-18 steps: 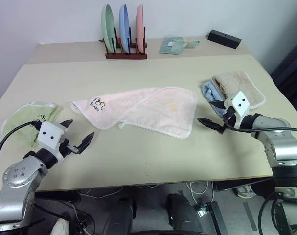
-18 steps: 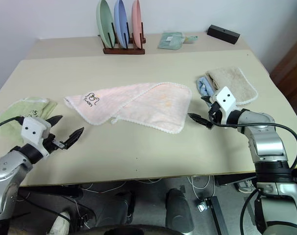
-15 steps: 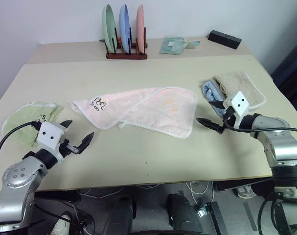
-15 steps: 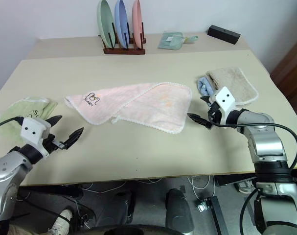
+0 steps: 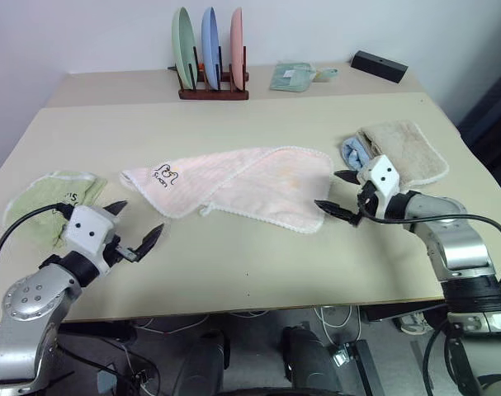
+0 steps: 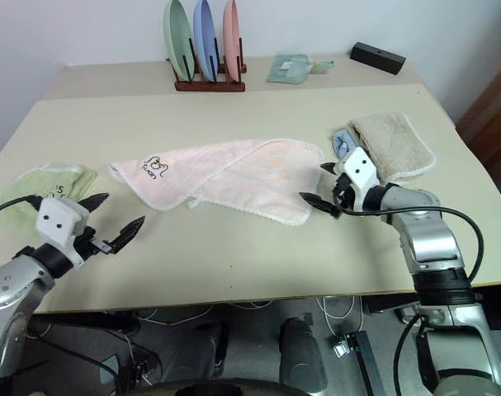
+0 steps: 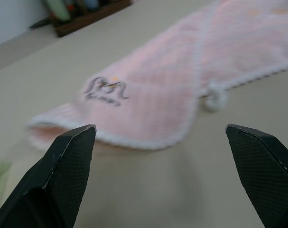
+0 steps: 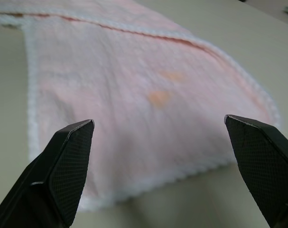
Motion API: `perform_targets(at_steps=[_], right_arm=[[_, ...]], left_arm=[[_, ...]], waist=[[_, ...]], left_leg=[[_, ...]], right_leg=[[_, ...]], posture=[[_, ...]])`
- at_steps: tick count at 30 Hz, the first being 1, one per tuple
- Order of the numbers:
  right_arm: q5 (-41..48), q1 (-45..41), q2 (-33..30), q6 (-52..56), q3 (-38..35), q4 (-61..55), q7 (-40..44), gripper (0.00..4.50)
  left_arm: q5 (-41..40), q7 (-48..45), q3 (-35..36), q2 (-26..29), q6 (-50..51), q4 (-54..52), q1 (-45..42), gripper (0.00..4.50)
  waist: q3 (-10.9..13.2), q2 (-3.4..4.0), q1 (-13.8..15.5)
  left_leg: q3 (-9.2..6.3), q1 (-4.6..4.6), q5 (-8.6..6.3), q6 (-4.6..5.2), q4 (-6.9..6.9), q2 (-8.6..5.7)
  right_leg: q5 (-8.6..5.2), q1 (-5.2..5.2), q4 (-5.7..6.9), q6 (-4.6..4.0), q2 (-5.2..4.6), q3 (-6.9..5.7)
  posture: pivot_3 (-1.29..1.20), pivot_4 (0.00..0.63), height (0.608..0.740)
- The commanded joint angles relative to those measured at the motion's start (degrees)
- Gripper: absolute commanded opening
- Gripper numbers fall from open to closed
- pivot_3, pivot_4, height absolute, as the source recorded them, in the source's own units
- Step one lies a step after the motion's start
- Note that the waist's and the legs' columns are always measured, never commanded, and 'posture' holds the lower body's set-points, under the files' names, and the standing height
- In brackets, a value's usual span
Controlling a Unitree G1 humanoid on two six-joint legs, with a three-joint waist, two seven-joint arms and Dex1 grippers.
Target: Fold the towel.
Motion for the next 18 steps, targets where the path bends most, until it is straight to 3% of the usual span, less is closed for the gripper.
perform_targets(at_steps=[1,7,18], right_arm=[[2.39,0.91,0.75,3.54,-0.52,-5.85,-0.56,4.50],[2.58,3.80,1.27,6.16,-1.75,-12.40,-4.02,4.50],[2.78,7.64,1.66,6.47,-1.98,-15.95,-6.91,4.50]], left_arm=[[2.50,-2.50,-4.51,2.50,-0.67,-2.10,-1.65,4.48],[15.32,-0.33,-13.87,7.32,-1.82,5.46,-10.52,4.48],[22.84,1.67,-19.15,4.48,-6.19,25.77,-21.93,4.48]], waist=[[0.00,0.00,0.03],[0.00,0.00,0.10],[-0.01,0.00,0.10]], left_leg=[[0.00,0.00,0.00,0.00,0.00,0.00],[-0.03,-0.01,0.00,0.00,0.02,-0.02],[-0.04,0.04,0.00,0.01,0.02,-0.01]], right_leg=[[0.00,0.00,0.00,0.00,0.00,0.00],[0.00,0.02,0.01,-0.01,0.01,-0.03],[0.00,0.02,0.08,0.02,0.02,-0.04]], posture=[[0.00,0.150,0.740],[0.00,0.150,0.740],[0.00,0.150,0.740]])
